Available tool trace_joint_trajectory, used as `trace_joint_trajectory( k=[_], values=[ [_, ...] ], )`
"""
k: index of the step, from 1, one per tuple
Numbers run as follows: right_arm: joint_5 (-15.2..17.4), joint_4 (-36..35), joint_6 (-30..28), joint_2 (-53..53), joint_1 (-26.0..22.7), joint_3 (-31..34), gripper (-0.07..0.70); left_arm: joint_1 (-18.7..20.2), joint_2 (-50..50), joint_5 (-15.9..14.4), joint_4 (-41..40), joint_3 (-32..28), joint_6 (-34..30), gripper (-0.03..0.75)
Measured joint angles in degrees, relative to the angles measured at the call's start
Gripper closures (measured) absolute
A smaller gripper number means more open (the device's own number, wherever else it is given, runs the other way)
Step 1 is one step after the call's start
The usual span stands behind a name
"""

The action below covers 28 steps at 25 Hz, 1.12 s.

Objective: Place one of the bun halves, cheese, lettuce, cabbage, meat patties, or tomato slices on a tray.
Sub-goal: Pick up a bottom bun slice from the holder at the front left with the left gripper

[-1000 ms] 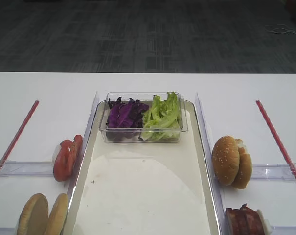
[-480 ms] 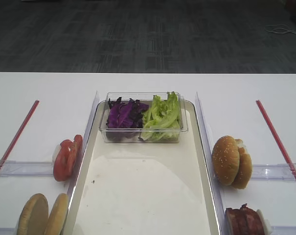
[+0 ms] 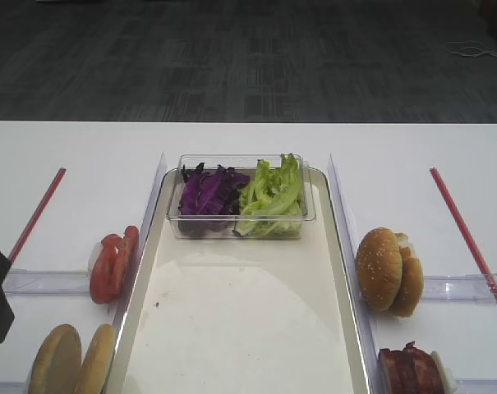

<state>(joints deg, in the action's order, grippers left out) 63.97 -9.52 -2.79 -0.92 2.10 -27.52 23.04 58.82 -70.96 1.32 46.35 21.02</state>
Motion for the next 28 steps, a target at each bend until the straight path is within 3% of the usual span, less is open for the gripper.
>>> trace_joint_trajectory(
  k=[6, 12, 15, 28],
  values=[
    [0.00, 0.00, 0.26, 0.00, 0.00, 0.00, -0.054, 6.07, 6.11, 1.10, 0.11, 0.04, 3.64, 0.157],
    [0.00, 0.00, 0.26, 0.00, 0.00, 0.00, -0.050, 13.21, 10.93, 6.96, -0.34, 2.76, 8.93, 0.157],
    [0.00, 0.00, 0.26, 0.00, 0.00, 0.00, -0.049, 16.54, 12.60, 8.49, -2.29, 3.97, 13.19, 0.157],
    [0.00, 0.00, 0.26, 0.00, 0.00, 0.00, -0.043, 24.80, 20.53, 12.41, -6.83, 4.55, 23.84, 0.222]
  ],
)
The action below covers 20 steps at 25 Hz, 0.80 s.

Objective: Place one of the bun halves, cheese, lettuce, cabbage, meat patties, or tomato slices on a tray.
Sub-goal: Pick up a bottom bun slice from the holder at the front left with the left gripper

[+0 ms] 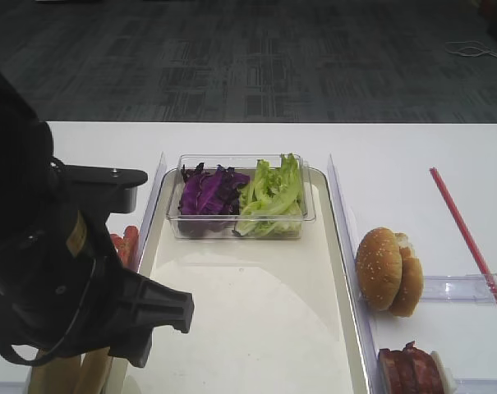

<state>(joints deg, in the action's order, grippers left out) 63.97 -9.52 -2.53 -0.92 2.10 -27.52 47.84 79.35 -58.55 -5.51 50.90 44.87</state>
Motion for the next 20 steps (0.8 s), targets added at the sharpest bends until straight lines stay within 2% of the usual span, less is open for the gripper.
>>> trace_joint_trajectory(
  k=[9, 20],
  values=[
    [0.00, 0.00, 0.00, 0.00, 0.00, 0.00, -0.043, 1.68, 4.81, 0.23, -3.71, 0.00, 4.07, 0.274],
    [0.00, 0.00, 0.00, 0.00, 0.00, 0.00, -0.043, 1.68, 8.00, 0.13, -4.82, 0.31, 4.28, 0.302]
  ],
)
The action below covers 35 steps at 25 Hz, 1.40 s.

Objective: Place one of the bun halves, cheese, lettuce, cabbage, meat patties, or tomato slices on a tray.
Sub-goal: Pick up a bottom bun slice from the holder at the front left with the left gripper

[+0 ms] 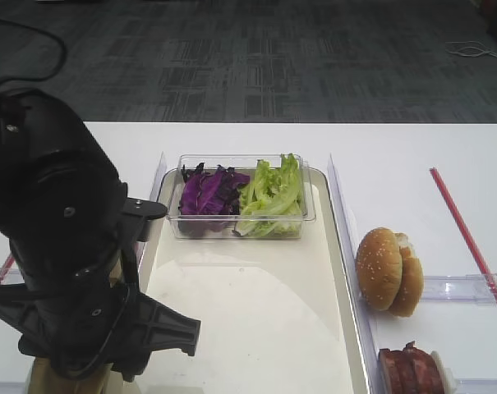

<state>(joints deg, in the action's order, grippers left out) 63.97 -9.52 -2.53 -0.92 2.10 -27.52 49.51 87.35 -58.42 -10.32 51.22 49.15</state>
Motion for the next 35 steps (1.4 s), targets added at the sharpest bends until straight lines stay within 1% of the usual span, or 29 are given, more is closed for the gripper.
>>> trace_joint_trajectory(
  k=[8, 14, 19, 22, 26, 30, 31, 35],
  values=[
    [0.00, 0.00, 0.00, 0.00, 0.00, 0.00, -0.043, 0.00, 1.10, -0.36, -0.43, 0.19, 0.00, 0.381],
    [0.00, 0.00, 0.00, 0.00, 0.00, 0.00, -0.043, 0.00, 1.10, -2.40, -0.51, 0.19, 0.00, 0.474],
    [0.00, 0.00, 0.00, 0.00, 0.00, 0.00, -0.043, 0.00, 1.10, -2.86, -0.51, 0.19, 0.00, 0.542],
    [0.00, 0.00, 0.00, 0.00, 0.00, 0.00, -0.043, 0.00, 1.10, -3.05, -0.65, 0.19, 0.00, 0.568],
    [0.00, 0.00, 0.00, 0.00, 0.00, 0.00, -0.043, 0.00, 1.10, -3.05, -0.65, 0.19, 0.00, 0.589],
    [0.00, 0.00, 0.00, 0.00, 0.00, 0.00, -0.043, 0.00, 1.10, -3.35, -0.65, 0.19, -0.67, 0.591],
    [0.00, 0.00, 0.00, 0.00, 0.00, 0.00, -0.043, 0.00, 1.10, -3.76, -0.65, 0.34, -0.91, 0.592],
    [0.00, 0.00, 0.00, 0.00, 0.00, 0.00, -0.043, 0.00, 1.10, -7.51, -0.65, 3.08, -2.18, 0.593]
  ],
)
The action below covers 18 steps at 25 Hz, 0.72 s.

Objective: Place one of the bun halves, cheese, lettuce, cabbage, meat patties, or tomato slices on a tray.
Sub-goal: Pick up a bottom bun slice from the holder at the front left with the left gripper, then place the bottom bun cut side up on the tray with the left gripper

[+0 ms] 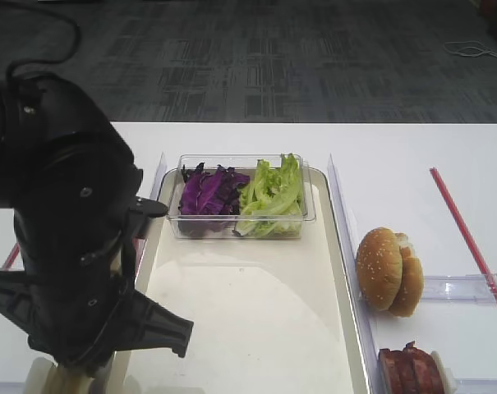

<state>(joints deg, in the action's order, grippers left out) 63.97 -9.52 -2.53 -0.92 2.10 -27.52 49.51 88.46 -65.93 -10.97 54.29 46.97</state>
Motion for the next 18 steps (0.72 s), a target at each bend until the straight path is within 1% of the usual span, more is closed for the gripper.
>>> trace_joint_trajectory(
  k=[4, 10, 18],
  values=[
    [0.00, 0.00, 0.00, 0.00, 0.00, 0.00, -0.043, 0.00, 0.00, -2.68, 0.00, 4.10, -1.57, 0.593],
    [0.00, 0.00, 0.00, 0.00, 0.00, 0.00, -0.043, 0.00, 0.00, -3.02, 0.00, 8.44, -3.52, 0.594],
    [0.00, 0.00, 0.00, 0.00, 0.00, 0.00, -0.043, 0.00, -1.28, -3.22, 0.19, 8.67, -4.29, 0.597]
  ],
)
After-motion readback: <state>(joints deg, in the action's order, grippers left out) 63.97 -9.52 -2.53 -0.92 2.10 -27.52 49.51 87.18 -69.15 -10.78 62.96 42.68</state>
